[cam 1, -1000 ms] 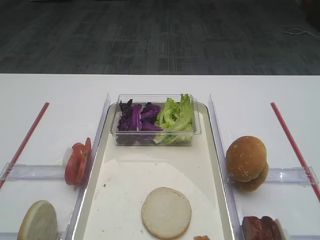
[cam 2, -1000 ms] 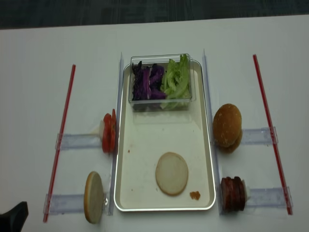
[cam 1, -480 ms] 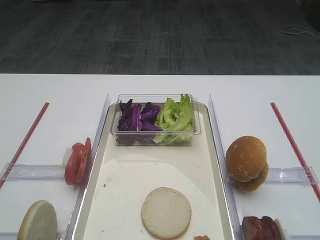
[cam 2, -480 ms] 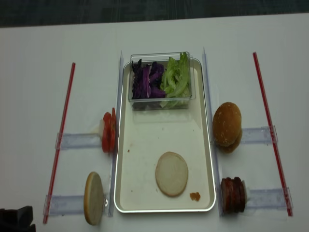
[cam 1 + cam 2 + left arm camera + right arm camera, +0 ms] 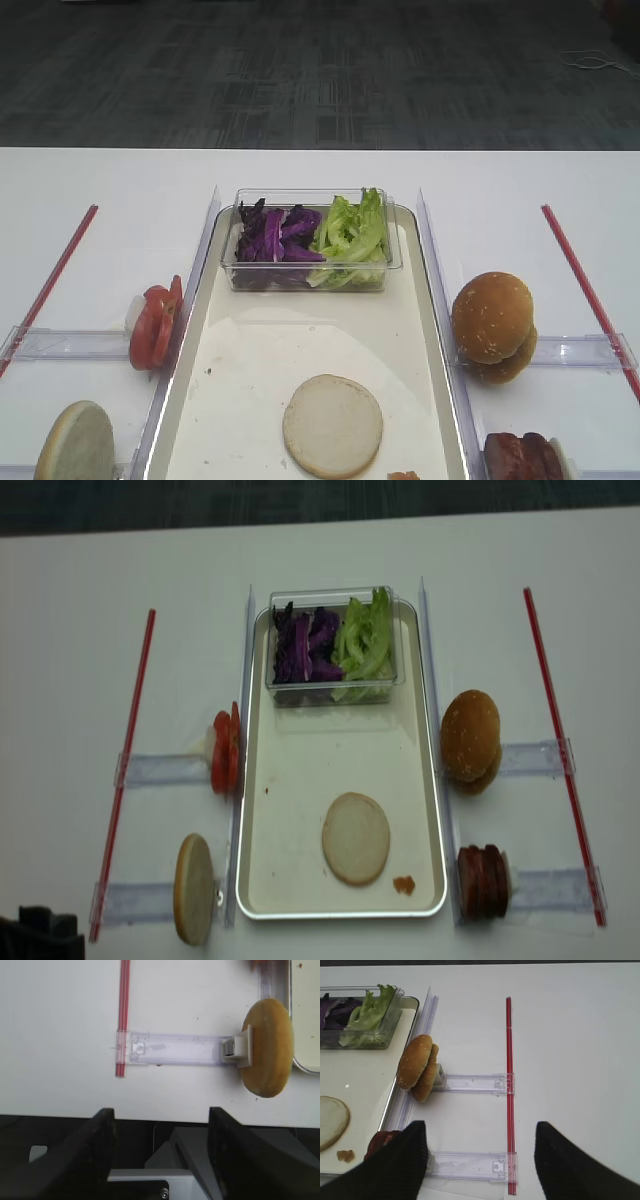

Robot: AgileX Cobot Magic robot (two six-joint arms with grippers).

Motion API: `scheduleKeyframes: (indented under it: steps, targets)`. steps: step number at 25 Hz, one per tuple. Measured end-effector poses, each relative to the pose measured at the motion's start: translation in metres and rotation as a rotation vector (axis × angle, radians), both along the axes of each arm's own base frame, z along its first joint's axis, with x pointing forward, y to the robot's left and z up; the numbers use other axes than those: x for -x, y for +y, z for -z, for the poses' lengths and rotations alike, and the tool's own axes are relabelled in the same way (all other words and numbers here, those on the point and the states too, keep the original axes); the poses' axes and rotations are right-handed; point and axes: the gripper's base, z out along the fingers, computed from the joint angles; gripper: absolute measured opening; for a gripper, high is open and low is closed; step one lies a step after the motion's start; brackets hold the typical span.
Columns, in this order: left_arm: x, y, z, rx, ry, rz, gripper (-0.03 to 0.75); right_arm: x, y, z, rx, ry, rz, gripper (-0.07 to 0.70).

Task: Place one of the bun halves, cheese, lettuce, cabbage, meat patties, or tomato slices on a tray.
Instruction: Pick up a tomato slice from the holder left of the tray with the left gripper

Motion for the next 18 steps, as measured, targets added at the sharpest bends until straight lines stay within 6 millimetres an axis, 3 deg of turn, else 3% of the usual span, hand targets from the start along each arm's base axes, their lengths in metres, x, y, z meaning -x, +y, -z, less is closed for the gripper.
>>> scheduleKeyframes:
  steps: [18]
  targets:
    - [-0.023,-0.001,0.004,-0.012,0.144,0.016,0.420,0.000,0.000,0.000,0.000,0.000,0.000,0.468]
